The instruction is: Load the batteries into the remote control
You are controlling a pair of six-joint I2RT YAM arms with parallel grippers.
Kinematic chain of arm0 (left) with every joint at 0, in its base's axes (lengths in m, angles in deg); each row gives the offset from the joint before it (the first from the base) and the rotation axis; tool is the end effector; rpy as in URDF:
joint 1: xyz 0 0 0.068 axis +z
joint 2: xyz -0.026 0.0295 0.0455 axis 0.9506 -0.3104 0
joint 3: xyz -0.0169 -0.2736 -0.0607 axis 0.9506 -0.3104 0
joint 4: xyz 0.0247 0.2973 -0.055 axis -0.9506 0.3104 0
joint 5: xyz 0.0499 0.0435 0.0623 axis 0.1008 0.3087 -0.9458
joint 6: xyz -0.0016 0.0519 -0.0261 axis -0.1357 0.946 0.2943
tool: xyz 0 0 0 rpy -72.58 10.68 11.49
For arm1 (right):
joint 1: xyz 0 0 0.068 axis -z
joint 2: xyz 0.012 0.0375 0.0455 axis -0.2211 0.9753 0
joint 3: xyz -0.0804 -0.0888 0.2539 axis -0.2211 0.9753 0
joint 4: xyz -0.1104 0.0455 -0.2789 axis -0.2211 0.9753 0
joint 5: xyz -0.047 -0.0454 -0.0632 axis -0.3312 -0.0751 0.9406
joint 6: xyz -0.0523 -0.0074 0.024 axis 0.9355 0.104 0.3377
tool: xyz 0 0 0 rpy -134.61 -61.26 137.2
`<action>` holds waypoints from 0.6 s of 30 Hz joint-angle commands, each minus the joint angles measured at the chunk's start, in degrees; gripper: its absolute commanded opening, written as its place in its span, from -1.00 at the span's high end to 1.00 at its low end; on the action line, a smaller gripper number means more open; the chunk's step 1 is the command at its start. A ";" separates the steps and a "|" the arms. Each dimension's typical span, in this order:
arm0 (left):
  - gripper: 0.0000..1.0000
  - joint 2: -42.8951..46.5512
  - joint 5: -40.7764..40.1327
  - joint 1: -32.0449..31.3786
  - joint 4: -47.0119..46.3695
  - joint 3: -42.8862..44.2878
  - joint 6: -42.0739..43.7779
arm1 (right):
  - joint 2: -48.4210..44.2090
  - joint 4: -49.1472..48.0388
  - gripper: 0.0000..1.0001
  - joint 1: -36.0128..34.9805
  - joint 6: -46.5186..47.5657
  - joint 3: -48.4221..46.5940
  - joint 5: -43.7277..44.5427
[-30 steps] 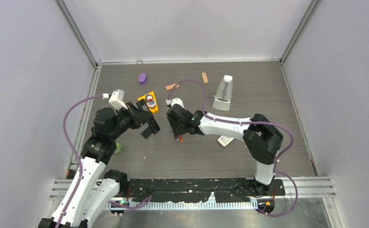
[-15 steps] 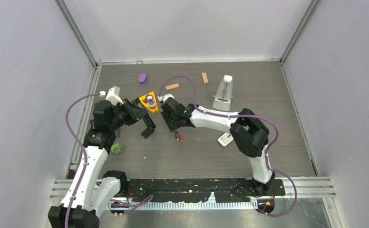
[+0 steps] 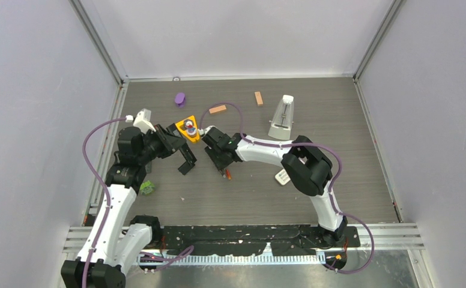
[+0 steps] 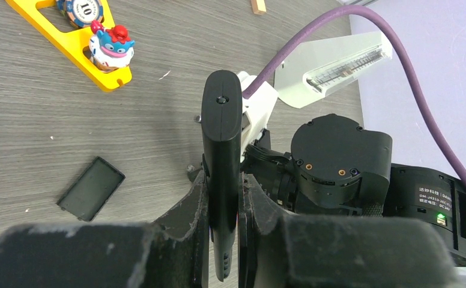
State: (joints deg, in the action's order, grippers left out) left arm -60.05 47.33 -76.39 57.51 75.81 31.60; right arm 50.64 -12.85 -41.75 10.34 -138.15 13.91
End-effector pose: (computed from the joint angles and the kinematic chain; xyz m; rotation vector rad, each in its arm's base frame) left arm 0.2310 -0.0340 0.2953 -0.3468 2.0131 -0.8691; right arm 0.2870 0.3929 0.1411 -0.8793 2.4671 0.2443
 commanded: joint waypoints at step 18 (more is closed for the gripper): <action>1.00 0.99 7.40 0.34 -10.74 -2.98 -1.48 | -2.48 -0.16 0.90 0.97 -2.15 -5.11 0.60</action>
State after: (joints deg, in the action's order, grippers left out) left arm -60.56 49.65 -76.39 54.04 73.78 31.23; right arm 51.06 -12.87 -41.31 9.33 -139.01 13.99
